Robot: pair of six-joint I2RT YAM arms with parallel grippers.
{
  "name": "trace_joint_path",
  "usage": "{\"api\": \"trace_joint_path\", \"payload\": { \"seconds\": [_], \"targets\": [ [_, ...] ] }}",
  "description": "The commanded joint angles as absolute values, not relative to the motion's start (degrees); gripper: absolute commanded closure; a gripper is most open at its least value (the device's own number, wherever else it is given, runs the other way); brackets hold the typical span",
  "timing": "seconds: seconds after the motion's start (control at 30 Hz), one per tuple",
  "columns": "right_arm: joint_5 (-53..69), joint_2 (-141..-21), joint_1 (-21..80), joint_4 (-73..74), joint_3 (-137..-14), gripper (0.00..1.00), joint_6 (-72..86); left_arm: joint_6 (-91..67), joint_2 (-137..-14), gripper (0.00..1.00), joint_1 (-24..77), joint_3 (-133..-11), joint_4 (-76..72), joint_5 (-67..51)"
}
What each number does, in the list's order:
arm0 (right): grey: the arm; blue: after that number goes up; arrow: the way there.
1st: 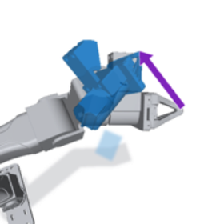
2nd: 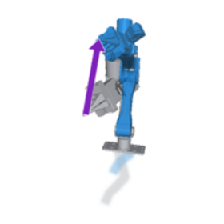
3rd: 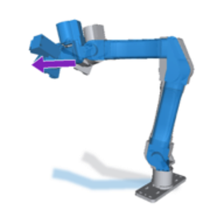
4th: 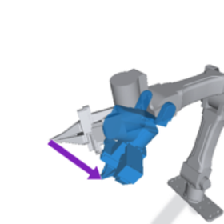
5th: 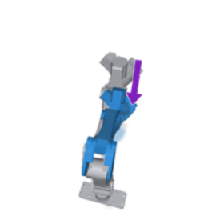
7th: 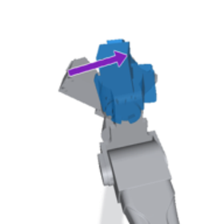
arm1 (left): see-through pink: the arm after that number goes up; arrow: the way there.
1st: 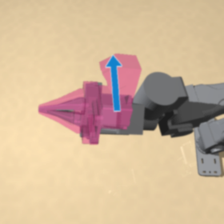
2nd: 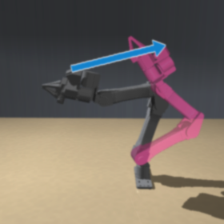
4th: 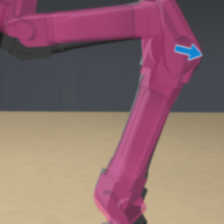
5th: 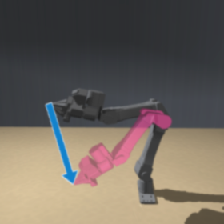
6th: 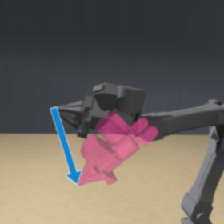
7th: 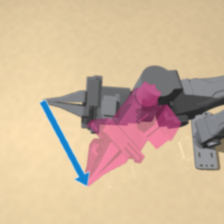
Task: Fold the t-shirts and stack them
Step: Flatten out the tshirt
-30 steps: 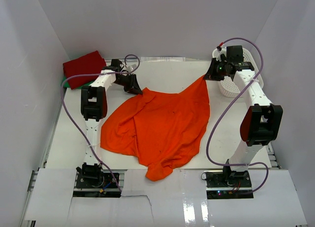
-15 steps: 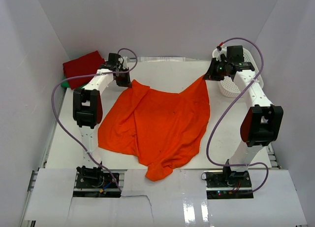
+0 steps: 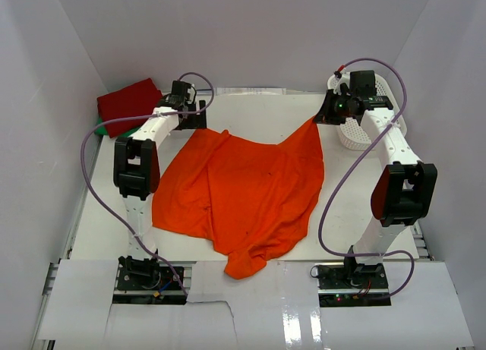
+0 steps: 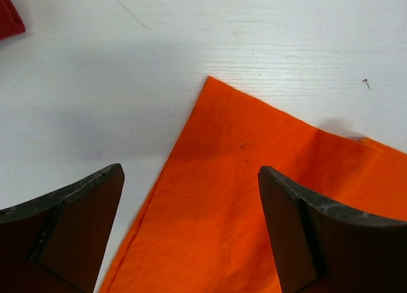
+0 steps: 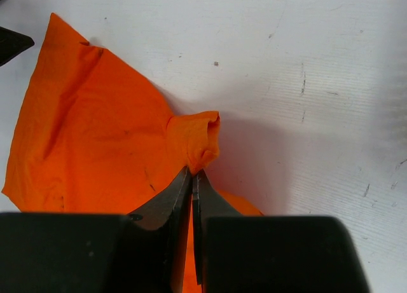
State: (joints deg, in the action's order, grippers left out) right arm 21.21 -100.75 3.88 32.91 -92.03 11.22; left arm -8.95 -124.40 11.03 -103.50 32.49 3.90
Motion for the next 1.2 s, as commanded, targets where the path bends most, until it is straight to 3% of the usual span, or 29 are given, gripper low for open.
{"api": "trace_joint_path", "payload": {
  "seconds": [0.0, 0.17, 0.5, 1.0, 1.07, 1.17],
  "targets": [
    [22.33, -97.82, 4.04, 31.99, -91.85, 0.92, 9.93, -8.09, -124.18, 0.02, 11.08, -105.72, 32.34, 5.72],
    [22.24, -97.82, 4.04, 32.43, -92.20, 0.92, 9.41, -10.37, -128.32, 0.04, 8.53, -109.68, 34.28, -2.96],
    [21.89, -97.91, 4.04, 33.22, -92.99, 0.92, 8.88, -9.93, -135.00, 0.17, 8.61, -119.18, 37.35, -7.90],
    [16.88, -96.77, 4.31, 32.61, -92.29, 0.92, 8.62, -10.20, -139.48, 0.26, 9.76, -120.94, 39.37, -6.06],
    [15.48, -96.24, 4.57, 32.52, -92.20, 0.92, 8.53, -10.37, -139.66, 0.29, 9.84, -121.20, 39.64, -6.24],
    [13.62, -95.28, 5.10, 31.91, -91.50, 0.92, 7.65, -10.02, -140.01, 0.42, 9.76, -121.73, 39.64, -6.50]
  ]
}}
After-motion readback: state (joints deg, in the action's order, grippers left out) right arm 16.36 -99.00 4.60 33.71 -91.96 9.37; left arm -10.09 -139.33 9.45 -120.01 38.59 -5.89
